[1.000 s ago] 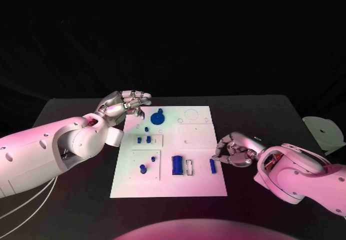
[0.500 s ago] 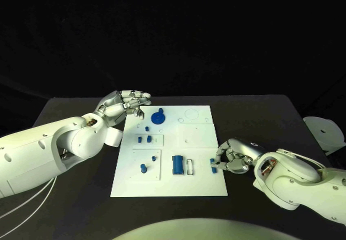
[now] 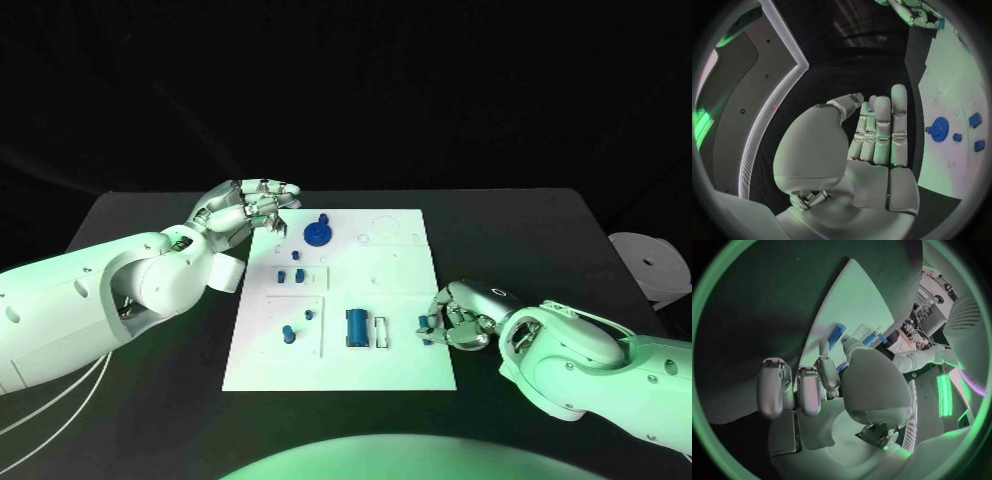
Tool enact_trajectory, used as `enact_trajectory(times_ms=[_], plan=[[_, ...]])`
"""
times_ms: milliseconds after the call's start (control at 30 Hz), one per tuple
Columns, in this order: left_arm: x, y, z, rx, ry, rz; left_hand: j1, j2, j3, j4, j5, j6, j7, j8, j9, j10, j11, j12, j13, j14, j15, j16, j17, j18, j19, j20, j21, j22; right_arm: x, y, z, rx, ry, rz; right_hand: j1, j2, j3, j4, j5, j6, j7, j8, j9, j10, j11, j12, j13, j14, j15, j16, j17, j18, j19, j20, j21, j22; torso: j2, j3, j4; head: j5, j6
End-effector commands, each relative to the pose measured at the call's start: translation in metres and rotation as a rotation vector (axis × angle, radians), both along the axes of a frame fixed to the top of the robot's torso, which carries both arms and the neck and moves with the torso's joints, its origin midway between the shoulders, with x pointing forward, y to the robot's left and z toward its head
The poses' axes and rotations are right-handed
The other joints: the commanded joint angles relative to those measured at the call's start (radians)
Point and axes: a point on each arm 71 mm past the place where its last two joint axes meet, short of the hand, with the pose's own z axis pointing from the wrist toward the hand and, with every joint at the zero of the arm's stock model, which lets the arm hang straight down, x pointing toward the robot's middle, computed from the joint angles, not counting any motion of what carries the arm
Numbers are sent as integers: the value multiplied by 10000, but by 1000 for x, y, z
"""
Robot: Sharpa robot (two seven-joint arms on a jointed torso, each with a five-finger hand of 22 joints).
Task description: Assemble the parts on the task board
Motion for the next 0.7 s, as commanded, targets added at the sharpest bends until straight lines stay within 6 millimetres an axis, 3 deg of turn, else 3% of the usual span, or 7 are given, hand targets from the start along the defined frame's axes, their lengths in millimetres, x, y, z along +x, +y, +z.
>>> enact_trajectory(times_ms=[33, 233, 433, 700], plan=[[-1, -2, 2, -125, -90, -206, -52, 48, 17, -11, 42, -37, 35, -38, -14, -51, 20, -50, 12, 22, 30, 22, -11, 54, 7, 6, -66, -13, -3, 2, -8, -636, 274, 251, 155, -84, -49, -75, 62, 82, 1, -10, -29, 25, -81, -30, -14, 562, -59, 41, 158, -59, 131, -35, -52, 1959, -7, -9, 22, 8, -16], [-1, -2, 1, -113, -70, -211, -52, 48, 17, -11, 42, -37, 35, -38, -14, -51, 20, -50, 12, 22, 30, 22, -11, 54, 7, 6, -66, -13, -4, 6, -11, -998, 126, 520, 882, -120, 101, -360, 102, 109, -37, -19, -3, 17, -120, -44, -10, 562, -91, 37, 168, -56, 126, -60, -79, 1965, -6, -16, 45, 2, -19], [-2, -1, 1, -106, -49, -227, -52, 48, 17, -11, 42, -37, 35, -38, -14, -51, 20, -50, 12, 22, 30, 22, -11, 54, 7, 6, -66, -13, -5, 9, -12, -1306, -89, 711, 2236, -21, 979, -1101, -437, 234, -91, -115, -81, -17, -178, -72, -1, 569, -158, 44, 219, -61, 140, -125, -68, 1985, -11, -22, 53, 6, -10], [-2, -1, 1, -97, -31, -235, -52, 48, 17, -11, 42, -37, 35, -38, -14, -51, 20, -50, 12, 22, 30, 22, -11, 54, 7, 6, -66, -13, -5, 12, -11, -1393, -274, 738, 2322, -200, 2458, -1597, -32, 497, -79, -280, -240, -20, -176, -56, 41, 579, -142, 52, 277, -69, 159, -123, -64, 2007, -6, -23, 70, -16, 7]])
